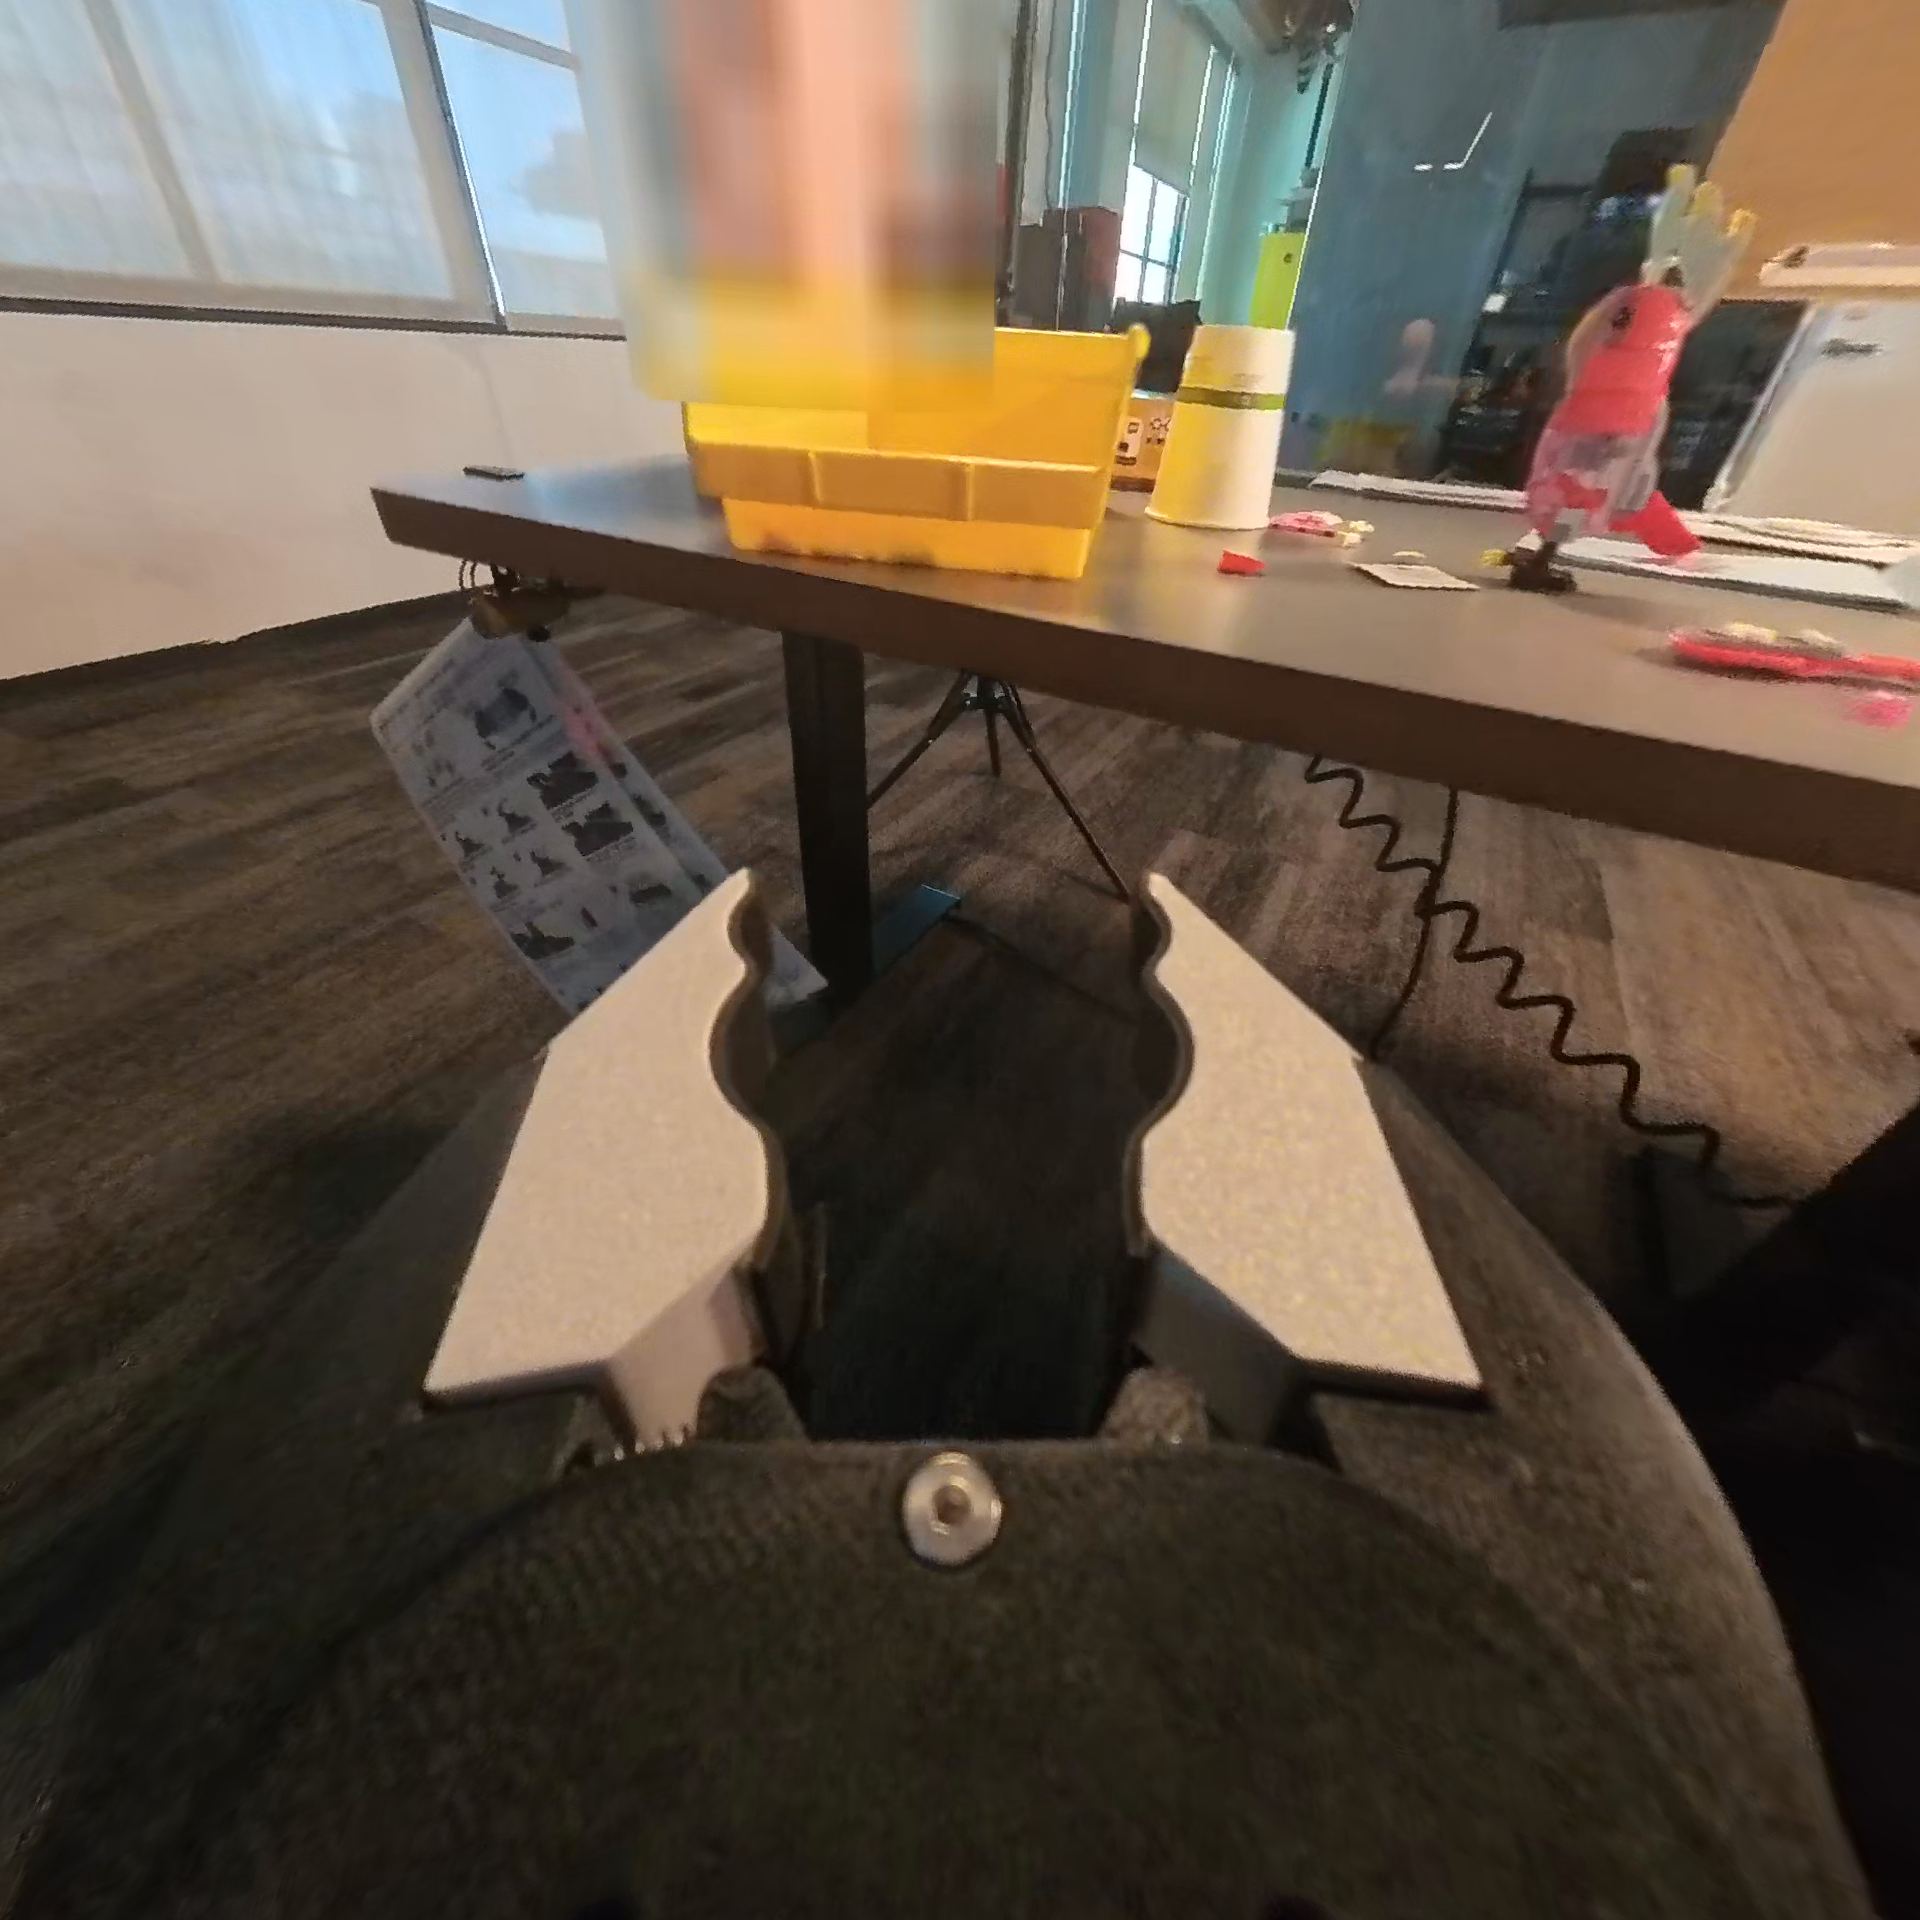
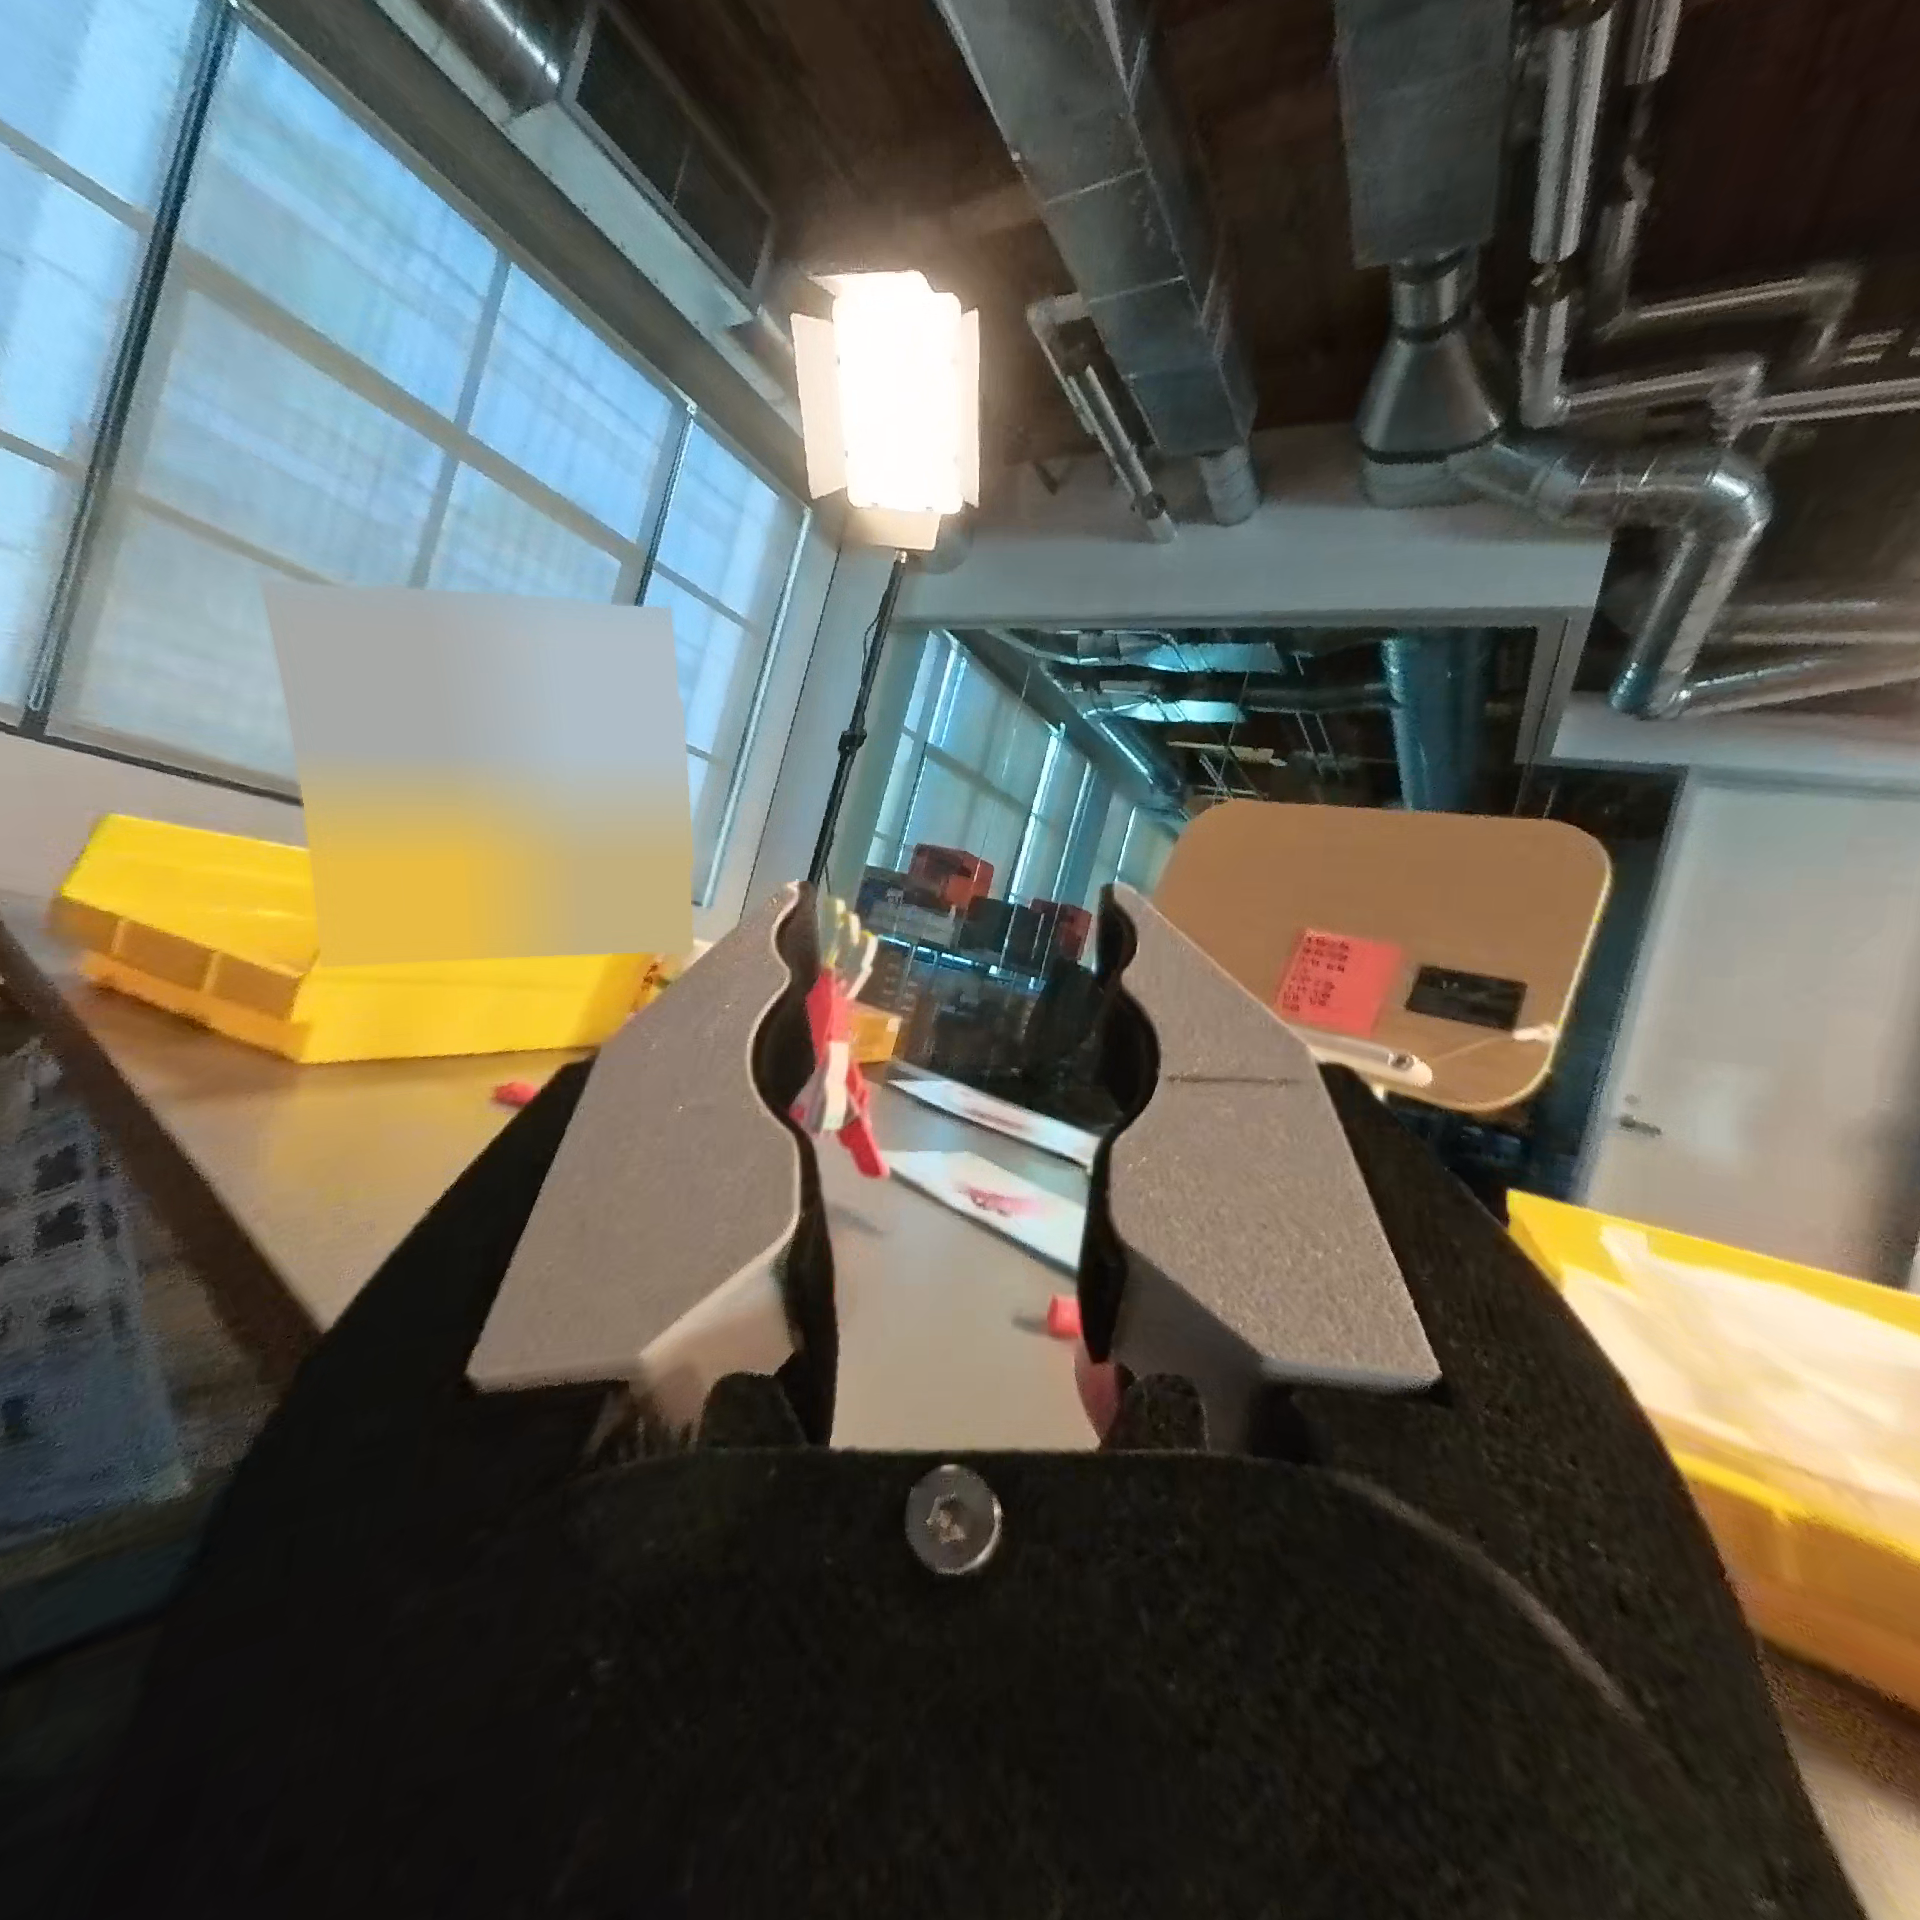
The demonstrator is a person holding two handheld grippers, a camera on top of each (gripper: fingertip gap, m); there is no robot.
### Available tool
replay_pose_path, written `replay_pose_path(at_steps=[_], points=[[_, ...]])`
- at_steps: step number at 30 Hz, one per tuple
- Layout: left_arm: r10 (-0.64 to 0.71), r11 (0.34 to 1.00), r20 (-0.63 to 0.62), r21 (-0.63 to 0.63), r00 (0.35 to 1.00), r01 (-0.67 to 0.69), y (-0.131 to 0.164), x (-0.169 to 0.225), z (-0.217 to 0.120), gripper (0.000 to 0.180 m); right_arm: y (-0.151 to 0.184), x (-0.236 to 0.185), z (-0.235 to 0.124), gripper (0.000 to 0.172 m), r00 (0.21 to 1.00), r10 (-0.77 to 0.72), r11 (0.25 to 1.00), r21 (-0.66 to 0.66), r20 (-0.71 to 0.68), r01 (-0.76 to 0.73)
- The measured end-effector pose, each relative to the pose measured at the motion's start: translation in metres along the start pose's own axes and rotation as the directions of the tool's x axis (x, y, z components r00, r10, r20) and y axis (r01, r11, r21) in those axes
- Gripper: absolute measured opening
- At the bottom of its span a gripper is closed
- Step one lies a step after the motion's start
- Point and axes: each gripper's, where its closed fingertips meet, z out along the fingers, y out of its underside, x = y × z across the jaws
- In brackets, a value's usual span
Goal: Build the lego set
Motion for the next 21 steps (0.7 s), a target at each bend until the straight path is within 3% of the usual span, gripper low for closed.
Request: replay_pose_path(at_steps=[9, 15, 19, 21], points=[[-0.009, 0.999, 0.096, 0.038, 0.995, 0.006, -0.016, -0.043, 0.034, 0.068, 0.03, 0.016, 0.086, 0.05, 0.993, -0.118, 0.993, 0.023, -0.026, 0.118], [-0.02, 0.998, 0.187, 0.063, 0.982, 0.008, -0.015, -0.082, 0.04, 0.068, 0.101, 0.065, 0.142, 0.045, 0.986, -0.04, 0.994, -0.107, -0.164, 0.023], [-0.009, 0.999, 0.221, 0.038, 0.975, 0.0, -0.001, -0.097, 0.053, 0.067, 0.148, 0.079, 0.152, 0.045, 0.974, -0.164, 0.964, -0.237, -0.155, 0.125], [0.008, 1.0, 0.214, 0.019, 0.977, -0.013, 0.006, -0.099, 0.066, 0.067, 0.149, 0.081, 0.146, 0.045, 0.968, -0.21, 0.953, -0.251, -0.136, 0.172]])
